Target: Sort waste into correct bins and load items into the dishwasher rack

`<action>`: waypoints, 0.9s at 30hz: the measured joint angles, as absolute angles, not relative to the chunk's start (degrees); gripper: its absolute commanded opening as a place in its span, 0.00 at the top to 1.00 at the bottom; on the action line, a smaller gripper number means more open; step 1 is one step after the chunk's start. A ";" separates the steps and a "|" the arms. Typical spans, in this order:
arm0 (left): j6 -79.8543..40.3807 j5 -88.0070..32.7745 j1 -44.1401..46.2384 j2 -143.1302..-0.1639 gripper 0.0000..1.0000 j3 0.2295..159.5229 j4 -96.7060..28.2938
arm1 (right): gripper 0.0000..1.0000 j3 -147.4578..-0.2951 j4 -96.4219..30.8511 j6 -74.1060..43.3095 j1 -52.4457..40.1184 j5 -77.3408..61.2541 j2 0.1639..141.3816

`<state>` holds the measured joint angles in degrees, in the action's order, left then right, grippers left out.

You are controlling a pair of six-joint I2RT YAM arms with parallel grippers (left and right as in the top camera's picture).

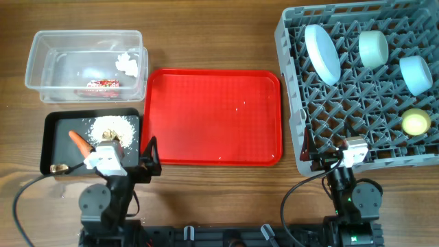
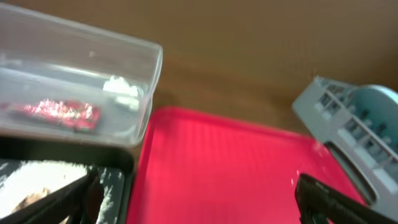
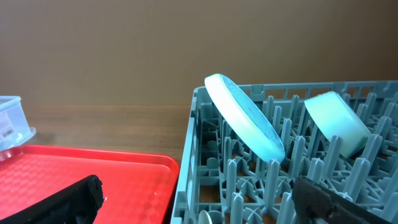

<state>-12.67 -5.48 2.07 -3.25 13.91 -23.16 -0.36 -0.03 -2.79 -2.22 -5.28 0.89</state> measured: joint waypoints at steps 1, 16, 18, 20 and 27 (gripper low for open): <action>-12.67 -5.48 2.07 -2.52 0.00 12.08 -20.32 | 0.00 -0.36 -0.03 -2.79 -2.22 -5.28 0.89; -9.04 -4.21 2.07 -0.78 0.00 0.69 -4.01 | 0.00 -0.36 -0.03 -2.79 -2.22 -5.26 0.89; -8.54 -4.21 2.07 -0.75 0.00 0.69 -3.97 | 0.00 -0.36 -0.03 -2.79 -2.22 -5.26 0.89; -8.19 -4.21 2.07 -0.75 0.00 0.69 -3.95 | 0.00 -0.36 -0.03 -2.79 -2.22 -5.26 0.89; -8.14 -4.21 2.07 -0.75 0.00 0.69 -3.95 | 0.00 -0.36 -0.03 -2.79 -2.22 -5.26 0.89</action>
<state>-8.14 -4.21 2.07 -0.75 0.69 -3.95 -0.36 -0.03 -2.79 -2.22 -5.26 0.89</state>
